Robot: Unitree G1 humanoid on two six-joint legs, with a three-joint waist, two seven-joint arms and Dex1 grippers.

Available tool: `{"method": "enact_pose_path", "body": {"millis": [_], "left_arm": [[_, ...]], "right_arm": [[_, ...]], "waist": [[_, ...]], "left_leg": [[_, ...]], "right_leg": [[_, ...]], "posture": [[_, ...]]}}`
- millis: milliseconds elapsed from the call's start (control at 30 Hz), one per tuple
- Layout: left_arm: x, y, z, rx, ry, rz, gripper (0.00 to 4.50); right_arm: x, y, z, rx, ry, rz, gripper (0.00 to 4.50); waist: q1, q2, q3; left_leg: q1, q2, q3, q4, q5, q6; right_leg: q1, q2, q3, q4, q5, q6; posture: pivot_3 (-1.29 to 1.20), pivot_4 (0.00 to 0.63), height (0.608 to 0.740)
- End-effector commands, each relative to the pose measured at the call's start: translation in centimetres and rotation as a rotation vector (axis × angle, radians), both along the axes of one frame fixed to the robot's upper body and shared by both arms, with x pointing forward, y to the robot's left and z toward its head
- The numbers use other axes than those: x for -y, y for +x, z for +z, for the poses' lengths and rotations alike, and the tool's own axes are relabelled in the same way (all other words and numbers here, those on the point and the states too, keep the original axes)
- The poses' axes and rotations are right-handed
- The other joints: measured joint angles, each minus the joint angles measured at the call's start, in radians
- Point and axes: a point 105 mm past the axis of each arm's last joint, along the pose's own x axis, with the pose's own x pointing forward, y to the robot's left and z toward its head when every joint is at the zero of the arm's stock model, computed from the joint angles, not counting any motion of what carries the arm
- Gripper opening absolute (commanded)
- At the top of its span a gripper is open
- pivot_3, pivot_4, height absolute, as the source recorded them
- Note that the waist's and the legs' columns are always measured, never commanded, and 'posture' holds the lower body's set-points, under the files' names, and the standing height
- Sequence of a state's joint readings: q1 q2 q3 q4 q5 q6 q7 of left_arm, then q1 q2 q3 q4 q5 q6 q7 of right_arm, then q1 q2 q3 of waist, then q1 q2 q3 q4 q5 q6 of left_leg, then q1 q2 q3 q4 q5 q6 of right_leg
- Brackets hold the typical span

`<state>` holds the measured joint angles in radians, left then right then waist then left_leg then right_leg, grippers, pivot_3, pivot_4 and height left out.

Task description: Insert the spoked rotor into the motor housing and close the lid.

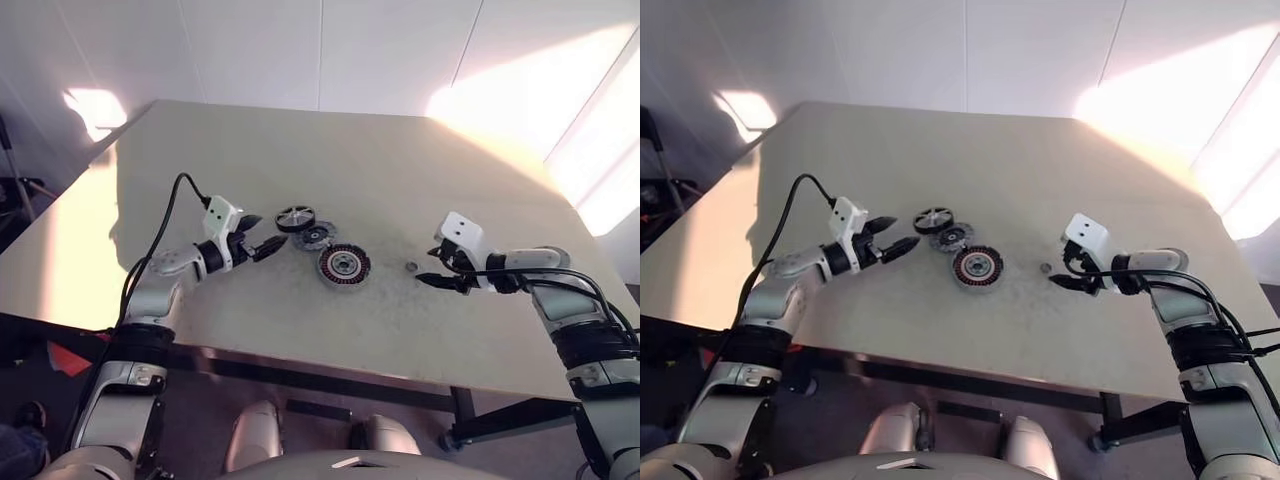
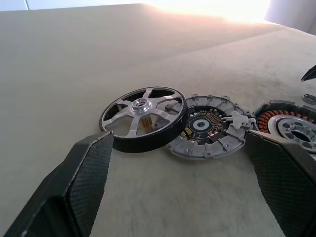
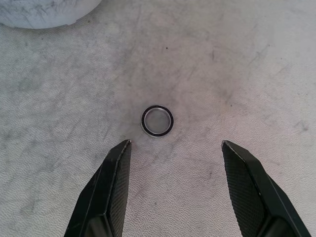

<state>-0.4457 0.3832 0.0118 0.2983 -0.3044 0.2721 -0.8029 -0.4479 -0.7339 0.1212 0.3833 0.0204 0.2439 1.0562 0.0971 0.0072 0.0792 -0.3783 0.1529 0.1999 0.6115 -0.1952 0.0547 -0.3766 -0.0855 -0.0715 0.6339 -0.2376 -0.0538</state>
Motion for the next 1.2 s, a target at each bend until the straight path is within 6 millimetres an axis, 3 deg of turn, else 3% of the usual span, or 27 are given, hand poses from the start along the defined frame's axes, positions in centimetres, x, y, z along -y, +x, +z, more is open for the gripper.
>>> {"method": "enact_pose_path", "body": {"millis": [33, 200, 400, 500, 700, 833, 967, 1200], "left_arm": [[0.0, 0.2, 1.3, 0.059, 0.010, -0.002, 4.50], [-0.1, 0.3, 1.1, 0.055, 0.013, 0.003, 4.50], [-0.2, 0.3, 0.9, 0.052, 0.022, 0.006, 4.50], [-0.3, 0.2, 0.9, 0.053, 0.026, 0.006, 4.50], [-0.3, -0.1, 0.7, 0.052, 0.036, 0.001, 4.50], [-0.2, -0.1, 0.7, 0.052, 0.038, -0.004, 4.50], [0.0, 0.1, 0.8, 0.053, 0.040, -0.009, 4.50], [0.3, 0.2, 0.8, 0.050, 0.041, -0.018, 4.50]], "right_arm": [[-1.1, 0.4, 0.4, 0.007, 0.030, 0.030, 3.26], [-2.0, 0.4, 0.4, -0.005, 0.065, 0.055, 3.26], [-2.2, 0.3, -1.2, -0.069, 0.087, 0.038, 3.26], [-1.8, 0.4, -1.9, -0.101, 0.095, 0.002, 2.72], [-0.9, 0.1, -3.0, -0.139, 0.084, -0.025, 0.68], [-0.9, 0.0, -3.0, -0.147, 0.106, -0.031, 0.58], [-2.0, 0.4, -1.2, -0.088, 0.138, 0.005, 0.58], [-7.9, 0.2, 5.5, 0.066, 0.239, 0.193, 0.58]], "waist": [[-0.002, 0.000, 0.000], [-0.003, 0.000, 0.000], [-0.003, 0.000, 0.000], [-0.004, -0.001, 0.000], [-0.002, 0.000, -0.001], [-0.003, -0.002, -0.001], [-0.001, -0.002, -0.001], [0.000, -0.001, -0.001]], "left_leg": [[0.000, 0.000, 0.000, 0.000, 0.000, 0.000], [0.001, 0.000, 0.000, 0.000, 0.000, 0.000], [0.001, 0.000, 0.000, -0.001, 0.000, 0.000], [0.002, 0.000, 0.000, -0.001, 0.000, 0.000], [0.012, 0.001, 0.000, -0.001, 0.000, -0.001], [0.012, 0.001, 0.000, -0.001, 0.000, -0.001], [0.012, 0.001, 0.000, -0.002, 0.000, 0.000], [0.005, 0.001, 0.001, -0.009, 0.001, -0.001]], "right_leg": [[0.000, 0.000, 0.000, 0.000, 0.000, 0.000], [0.000, 0.000, 0.000, 0.000, 0.000, 0.000], [0.000, 0.000, 0.000, 0.000, 0.000, 0.000], [0.002, 0.000, 0.000, 0.000, 0.000, 0.000], [0.012, 0.000, -0.001, -0.006, -0.004, 0.007], [0.015, 0.000, -0.003, -0.014, -0.004, 0.007], [0.015, -0.001, -0.003, -0.015, -0.004, 0.007], [0.004, -0.001, -0.003, -0.010, 0.002, -0.001]], "posture": [[0.00, 0.000, 0.740], [0.00, 0.000, 0.740], [0.00, 0.000, 0.740], [0.00, 0.000, 0.740], [0.00, 0.000, 0.740], [0.00, 0.000, 0.740], [0.00, 0.000, 0.740], [0.00, 0.000, 0.740]]}}
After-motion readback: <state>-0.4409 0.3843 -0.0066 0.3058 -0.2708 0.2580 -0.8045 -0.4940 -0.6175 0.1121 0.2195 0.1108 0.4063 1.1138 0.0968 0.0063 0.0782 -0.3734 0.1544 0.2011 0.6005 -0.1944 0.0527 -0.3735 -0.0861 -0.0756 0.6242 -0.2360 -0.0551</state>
